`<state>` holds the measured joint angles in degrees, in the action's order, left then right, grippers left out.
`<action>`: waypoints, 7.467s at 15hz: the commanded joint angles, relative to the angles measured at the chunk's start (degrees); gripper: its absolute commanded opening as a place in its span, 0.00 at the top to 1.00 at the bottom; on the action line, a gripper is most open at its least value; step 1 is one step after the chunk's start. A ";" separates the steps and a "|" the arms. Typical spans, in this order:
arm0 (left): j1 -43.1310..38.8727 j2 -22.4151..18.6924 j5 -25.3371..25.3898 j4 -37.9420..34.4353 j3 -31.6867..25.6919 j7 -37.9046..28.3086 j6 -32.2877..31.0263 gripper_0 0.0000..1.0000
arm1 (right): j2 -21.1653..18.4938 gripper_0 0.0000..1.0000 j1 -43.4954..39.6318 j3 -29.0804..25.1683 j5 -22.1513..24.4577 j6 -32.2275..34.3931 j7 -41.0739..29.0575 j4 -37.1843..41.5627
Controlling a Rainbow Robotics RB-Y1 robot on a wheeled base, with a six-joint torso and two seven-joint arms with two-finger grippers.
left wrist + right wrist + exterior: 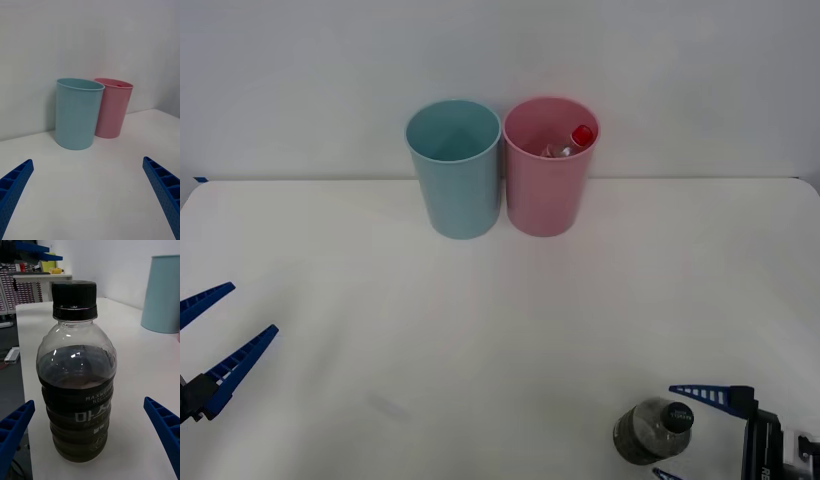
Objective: Grasp the object on the table and drop it into the matching bin: aluminum can to the light blue bin, PET bottle to the pink bin.
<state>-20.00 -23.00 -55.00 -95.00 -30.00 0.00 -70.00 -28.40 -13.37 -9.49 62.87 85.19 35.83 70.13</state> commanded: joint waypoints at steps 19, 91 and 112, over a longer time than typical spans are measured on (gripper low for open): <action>0.00 0.00 0.00 0.00 0.00 0.00 0.00 0.00 | 3.44 1.00 1.94 4.66 -0.20 -4.42 1.35 0.00; 0.00 0.00 0.00 0.00 0.00 0.00 0.00 0.00 | 2.56 0.00 56.61 19.25 13.77 -52.41 -59.56 -0.61; 0.00 0.00 0.00 0.00 0.00 0.00 0.00 0.00 | -4.30 0.00 9.76 -6.24 7.01 -31.67 -54.64 35.42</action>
<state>-20.00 -23.00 -55.00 -95.00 -30.00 0.00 -70.00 -32.70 -2.50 -14.81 69.97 52.57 -19.26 105.59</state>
